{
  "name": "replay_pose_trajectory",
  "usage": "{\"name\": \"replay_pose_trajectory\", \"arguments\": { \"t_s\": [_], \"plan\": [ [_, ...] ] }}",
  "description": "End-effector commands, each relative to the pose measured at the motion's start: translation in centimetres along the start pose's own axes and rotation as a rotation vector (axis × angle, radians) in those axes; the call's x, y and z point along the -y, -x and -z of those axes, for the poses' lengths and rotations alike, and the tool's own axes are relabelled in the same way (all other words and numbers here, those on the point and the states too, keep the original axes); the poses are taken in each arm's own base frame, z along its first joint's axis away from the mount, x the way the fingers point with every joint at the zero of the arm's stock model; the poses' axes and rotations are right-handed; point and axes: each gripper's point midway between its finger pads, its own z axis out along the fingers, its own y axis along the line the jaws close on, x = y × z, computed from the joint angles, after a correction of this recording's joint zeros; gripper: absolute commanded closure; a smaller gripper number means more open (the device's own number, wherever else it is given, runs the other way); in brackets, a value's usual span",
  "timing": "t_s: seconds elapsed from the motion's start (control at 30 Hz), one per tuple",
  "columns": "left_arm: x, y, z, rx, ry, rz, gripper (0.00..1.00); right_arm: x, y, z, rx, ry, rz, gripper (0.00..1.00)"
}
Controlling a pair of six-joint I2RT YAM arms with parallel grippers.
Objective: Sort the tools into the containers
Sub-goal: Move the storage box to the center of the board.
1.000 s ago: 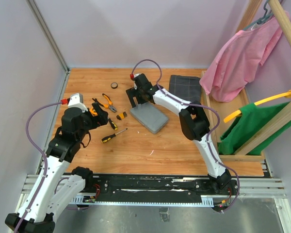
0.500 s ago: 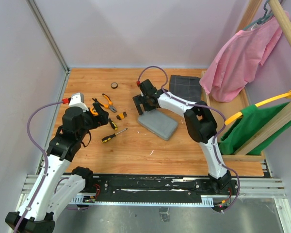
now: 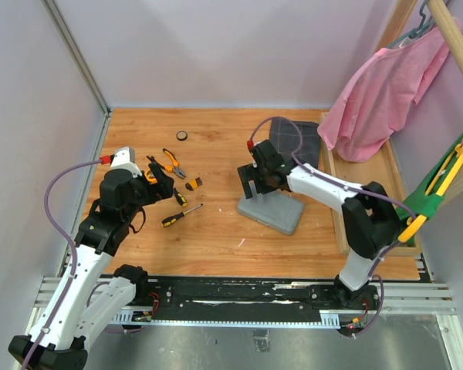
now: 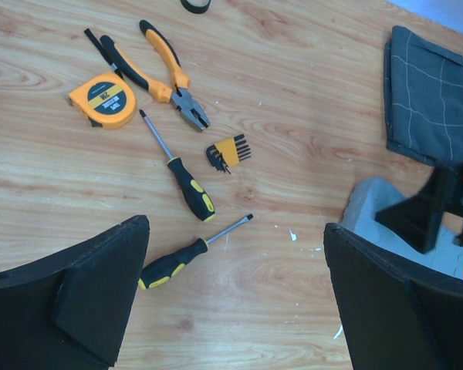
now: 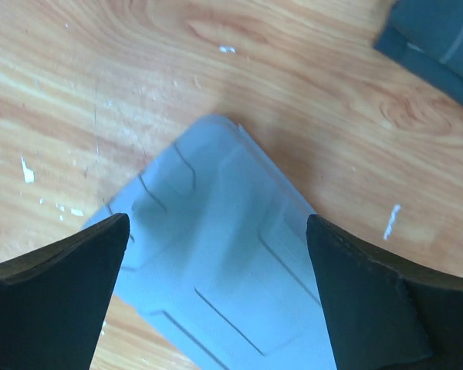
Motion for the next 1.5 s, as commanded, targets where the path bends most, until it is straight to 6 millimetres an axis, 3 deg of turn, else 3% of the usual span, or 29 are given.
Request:
{"name": "replay_pose_trajectory", "arguments": {
  "t_s": [0.0,0.13,0.3,0.57,0.8,1.2,1.47],
  "plan": [
    [0.4,0.7,0.0,0.029,-0.027,-0.01,0.01,2.4,-0.3,2.6,0.081,-0.011,-0.029,0.01],
    [0.4,0.6,-0.1,0.024,-0.028,-0.013,0.01,4.5,-1.1,4.3,0.136,0.033,-0.035,0.01],
    [0.5,0.6,-0.1,0.023,-0.031,-0.012,0.01,6.4,-2.4,4.5,0.147,0.155,-0.106,0.01],
    [0.5,0.6,-0.1,0.024,-0.032,-0.013,0.01,6.4,-1.7,3.9,0.152,0.307,-0.159,0.01],
    [0.5,0.5,-0.2,0.022,-0.037,-0.014,0.01,7.0,-3.9,2.5,0.067,0.262,-0.193,0.01],
    [0.8,0.4,-0.2,0.016,-0.052,-0.017,0.01,5.6,-8.8,3.7,-0.029,0.298,-0.233,0.0],
    [1.2,0.2,-0.2,0.011,-0.079,-0.025,0.01,2.2,-10.4,5.8,-0.014,0.326,-0.209,0.0]
  ]
}}
